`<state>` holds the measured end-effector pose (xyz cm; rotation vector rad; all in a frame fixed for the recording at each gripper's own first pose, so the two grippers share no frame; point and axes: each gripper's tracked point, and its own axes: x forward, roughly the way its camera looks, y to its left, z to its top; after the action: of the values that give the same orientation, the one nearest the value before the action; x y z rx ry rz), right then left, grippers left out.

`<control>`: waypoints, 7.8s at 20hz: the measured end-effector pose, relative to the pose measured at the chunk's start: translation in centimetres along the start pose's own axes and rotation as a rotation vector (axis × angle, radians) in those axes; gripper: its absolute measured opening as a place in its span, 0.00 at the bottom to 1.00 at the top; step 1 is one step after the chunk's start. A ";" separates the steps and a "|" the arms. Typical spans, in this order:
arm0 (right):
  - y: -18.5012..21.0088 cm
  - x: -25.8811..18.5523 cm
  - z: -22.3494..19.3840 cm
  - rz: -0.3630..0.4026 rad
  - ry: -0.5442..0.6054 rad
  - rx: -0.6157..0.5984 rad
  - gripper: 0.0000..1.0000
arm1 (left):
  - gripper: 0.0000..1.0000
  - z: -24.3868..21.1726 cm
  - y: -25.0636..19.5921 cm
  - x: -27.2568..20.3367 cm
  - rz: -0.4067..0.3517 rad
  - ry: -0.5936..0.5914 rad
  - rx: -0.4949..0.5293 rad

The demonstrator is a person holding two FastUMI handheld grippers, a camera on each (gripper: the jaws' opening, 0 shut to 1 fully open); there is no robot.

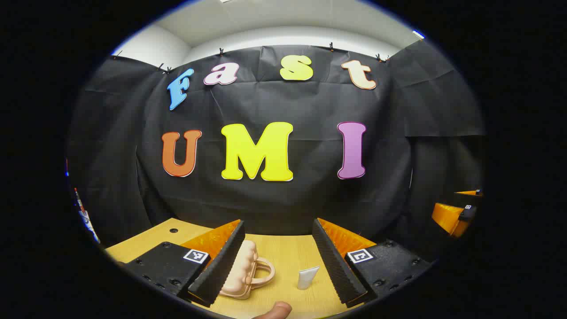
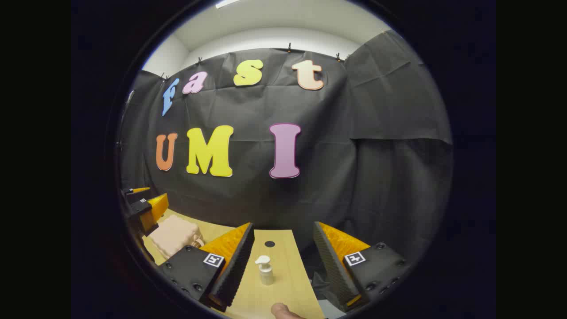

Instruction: First open the suitcase, pack the skin care products into it, and then close the suitcase.

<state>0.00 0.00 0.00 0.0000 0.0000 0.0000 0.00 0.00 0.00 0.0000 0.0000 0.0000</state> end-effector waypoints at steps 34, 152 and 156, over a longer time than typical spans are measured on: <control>-2.4 2.1 -5.3 -0.077 0.121 -0.077 0.80 | 0.98 -22.4 5.1 7.0 -0.026 0.233 0.682; -5.7 3.0 -13.2 -0.040 0.301 -0.285 0.80 | 0.98 -31.9 -7.1 7.1 -0.475 0.553 -0.008; -5.6 3.8 -14.8 -0.002 0.342 -0.341 0.80 | 0.98 -33.1 -7.4 9.6 -0.452 0.554 -0.013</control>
<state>3.77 -5.55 -14.82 -0.3405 0.3415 -0.0022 9.65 -7.41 -33.08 -0.0134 0.5536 -0.4518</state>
